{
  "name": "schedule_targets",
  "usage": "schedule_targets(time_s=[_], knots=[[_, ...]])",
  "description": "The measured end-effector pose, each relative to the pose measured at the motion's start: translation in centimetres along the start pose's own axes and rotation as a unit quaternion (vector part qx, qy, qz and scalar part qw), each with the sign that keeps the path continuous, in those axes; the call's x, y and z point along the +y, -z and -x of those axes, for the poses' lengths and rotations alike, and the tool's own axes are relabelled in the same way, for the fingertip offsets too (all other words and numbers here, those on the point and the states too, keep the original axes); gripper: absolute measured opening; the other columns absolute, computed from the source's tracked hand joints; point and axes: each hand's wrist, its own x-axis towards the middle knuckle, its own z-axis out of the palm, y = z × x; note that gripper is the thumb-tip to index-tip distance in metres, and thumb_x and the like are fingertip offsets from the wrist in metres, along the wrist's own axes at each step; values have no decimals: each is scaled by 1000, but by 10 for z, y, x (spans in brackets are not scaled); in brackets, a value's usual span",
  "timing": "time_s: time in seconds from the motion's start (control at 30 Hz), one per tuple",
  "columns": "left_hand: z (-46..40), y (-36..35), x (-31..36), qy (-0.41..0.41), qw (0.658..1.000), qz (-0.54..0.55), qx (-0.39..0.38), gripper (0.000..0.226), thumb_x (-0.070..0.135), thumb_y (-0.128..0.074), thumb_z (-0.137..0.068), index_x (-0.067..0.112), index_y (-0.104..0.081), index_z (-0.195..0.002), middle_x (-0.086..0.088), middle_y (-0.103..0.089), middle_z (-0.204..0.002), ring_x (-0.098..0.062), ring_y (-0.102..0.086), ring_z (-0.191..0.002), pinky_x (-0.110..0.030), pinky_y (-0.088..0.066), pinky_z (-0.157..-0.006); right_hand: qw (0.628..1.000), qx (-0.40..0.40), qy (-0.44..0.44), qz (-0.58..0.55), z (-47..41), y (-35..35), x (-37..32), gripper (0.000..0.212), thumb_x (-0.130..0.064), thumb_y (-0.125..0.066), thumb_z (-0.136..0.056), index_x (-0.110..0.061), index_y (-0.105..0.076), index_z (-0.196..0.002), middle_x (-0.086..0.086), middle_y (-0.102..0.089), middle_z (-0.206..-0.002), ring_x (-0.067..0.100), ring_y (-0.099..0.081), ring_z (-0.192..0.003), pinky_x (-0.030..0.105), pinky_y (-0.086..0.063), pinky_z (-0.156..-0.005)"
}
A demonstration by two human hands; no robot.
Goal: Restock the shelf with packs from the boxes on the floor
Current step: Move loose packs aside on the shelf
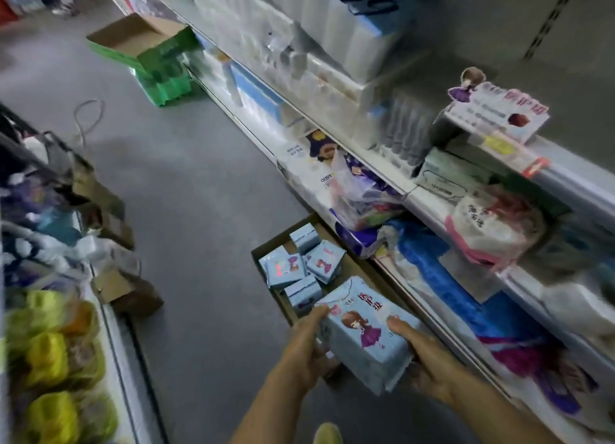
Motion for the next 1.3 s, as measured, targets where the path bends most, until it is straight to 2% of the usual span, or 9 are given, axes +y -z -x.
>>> schedule_targets(time_s=[0.13, 0.23, 0.4, 0.5, 0.63, 0.83, 1.03, 1.17, 1.3], knots=[[-77, 6, 19, 1, 1000, -14, 3, 48, 27, -74, -86, 17, -48, -125, -17, -65, -117, -36, -66, -103, -42, -59, -67, 997, 51, -19, -52, -79, -36, 5, 72, -34, -86, -61, -15, -58, -124, 18, -66, -116, 40, -64, -102, 57, -57, -72], [-135, 7, 40, -11, 999, -42, 12, 43, 29, -70, -88, 18, -55, -128, -22, -64, -124, -44, -60, -116, -51, -54, -93, 996, 53, -11, -76, -137, -53, -3, 82, -34, -88, -59, -23, -50, -130, 18, -58, -123, 43, -58, -108, 62, -55, -73], [-191, 9, 70, -28, 996, -87, 21, 34, 29, -59, -95, 30, -56, -129, -6, -64, -117, -26, -60, -108, -45, -44, -103, 997, 78, -25, 1, -207, -68, -21, 46, -35, -64, -90, -28, -43, -130, 10, -49, -124, 36, -50, -113, 58, -56, -79], [-201, 15, 71, -30, 995, -80, 49, 13, 22, -51, -101, 20, -60, -109, -2, -62, -99, -14, -56, -87, -38, -45, -92, 989, 122, -22, 81, -217, -73, -22, 40, -34, -57, -93, -25, -44, -130, 11, -52, -124, 32, -52, -109, 42, -51, -72], [-180, 24, 58, -2, 996, -51, 76, 13, 22, -54, -99, 13, -62, -104, -6, -66, -97, -20, -62, -86, -32, -50, -68, 987, 112, 5, 116, -201, -68, -21, 27, -24, -57, -94, -18, -54, -120, 9, -58, -111, 22, -56, -95, 40, -50, -78], [-136, 18, 40, -11, 996, 13, 82, 29, 26, -59, -96, 9, -61, -120, -12, -67, -117, -28, -64, -104, -39, -54, -78, 989, 87, 35, 113, -150, -55, -35, 14, -18, -55, -95, -16, -59, -109, 9, -58, -111, 24, -55, -104, 28, -49, -61], [-60, -20, 32, -53, 995, 73, 32, 33, 24, -54, -100, 10, -56, -129, -12, -69, -111, -25, -66, -96, -38, -53, -70, 991, 51, 88, 85, -66, -34, -48, 9, -22, -54, -97, -20, -61, -102, 8, -63, -106, 20, -61, -96, 32, -54, -73], [-3, -45, 19, -88, 993, 73, 2, 34, 25, -56, -98, 13, -57, -130, -10, -71, -112, -27, -67, -107, -43, -53, -93, 988, 40, 140, 49, 0, -10, -56, 12, -19, -54, -96, -17, -64, -103, 7, -65, -97, 22, -65, -87, 32, -53, -69], [60, -70, 7, -137, 989, 51, -25, 33, 24, -55, -98, 13, -60, -128, -8, -72, -112, -24, -68, -103, -37, -55, -82, 983, 37, 180, 8, 69, 21, -62, 16, -22, -58, -96, -13, -63, -107, 10, -67, -94, 18, -65, -72, 28, -52, -57]])
